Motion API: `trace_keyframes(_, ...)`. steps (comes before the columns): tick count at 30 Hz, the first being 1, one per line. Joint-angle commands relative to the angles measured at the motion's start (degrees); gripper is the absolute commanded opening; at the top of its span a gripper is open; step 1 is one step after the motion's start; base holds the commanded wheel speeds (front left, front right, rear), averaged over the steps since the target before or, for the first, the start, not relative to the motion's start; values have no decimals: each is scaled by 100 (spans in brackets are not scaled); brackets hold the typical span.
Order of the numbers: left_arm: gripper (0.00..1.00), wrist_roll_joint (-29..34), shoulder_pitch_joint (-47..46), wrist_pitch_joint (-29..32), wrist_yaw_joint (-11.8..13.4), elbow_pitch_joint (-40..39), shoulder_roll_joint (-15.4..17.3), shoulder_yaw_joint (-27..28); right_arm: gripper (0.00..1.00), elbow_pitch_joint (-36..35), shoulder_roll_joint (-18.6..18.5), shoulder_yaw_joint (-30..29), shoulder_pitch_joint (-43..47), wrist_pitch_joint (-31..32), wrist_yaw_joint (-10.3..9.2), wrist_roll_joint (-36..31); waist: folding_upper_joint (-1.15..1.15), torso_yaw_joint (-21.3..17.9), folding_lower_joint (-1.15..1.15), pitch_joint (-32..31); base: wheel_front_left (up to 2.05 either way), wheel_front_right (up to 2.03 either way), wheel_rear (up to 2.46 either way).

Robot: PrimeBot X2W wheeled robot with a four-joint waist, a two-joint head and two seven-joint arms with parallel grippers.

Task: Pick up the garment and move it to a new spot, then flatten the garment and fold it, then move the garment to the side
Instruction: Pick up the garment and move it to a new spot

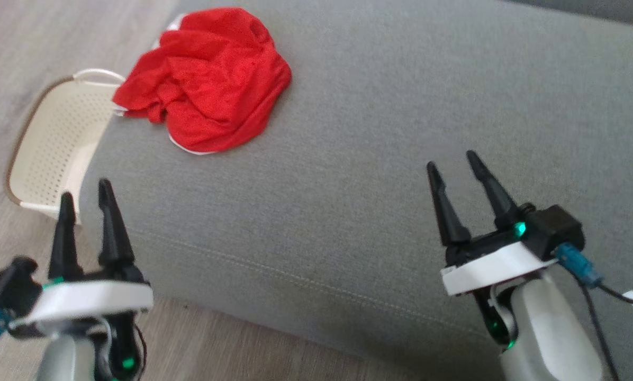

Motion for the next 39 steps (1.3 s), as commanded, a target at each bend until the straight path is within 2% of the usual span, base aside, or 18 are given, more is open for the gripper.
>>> trace_keyframes(1,100,65,-452,-29,-19,-65,45,298,100,-294,13,63,-264,37,36,-87,0,-138,0,237,0,0,0)
trace_keyframes(6,100,218,-1088,-25,-174,808,169,518,100,-742,-107,-137,-326,250,36,-251,0,-336,0,673,0,0,0)
trace_keyframes(11,100,126,-1921,358,-167,1780,595,673,100,-1263,-181,-343,-396,456,36,-361,0,-599,0,1094,0,0,0)
trace_keyframes(14,100,87,-2256,464,-193,2094,744,707,100,-1457,-203,-388,-396,535,36,-409,0,-688,0,1239,0,0,0)
trace_keyframes(22,100,74,-3335,1027,-402,3251,1163,510,100,-1955,-308,-418,-417,753,36,-471,0,-957,0,1628,0,0,0)
trace_keyframes(26,100,140,-3762,1242,-419,3823,1311,389,100,-2076,-320,-410,-431,798,36,-476,0,-1043,0,1740,0,0,0)
trace_keyframes(32,100,163,-4229,1249,-378,4542,1386,328,100,-2139,-307,-368,-469,809,36,-487,0,-1172,0,1862,0,0,0)
trace_keyframes(39,100,138,-4580,1023,-442,5150,1429,282,100,-2118,-274,-338,-489,755,36,-507,0,-1314,0,1963,0,0,0)
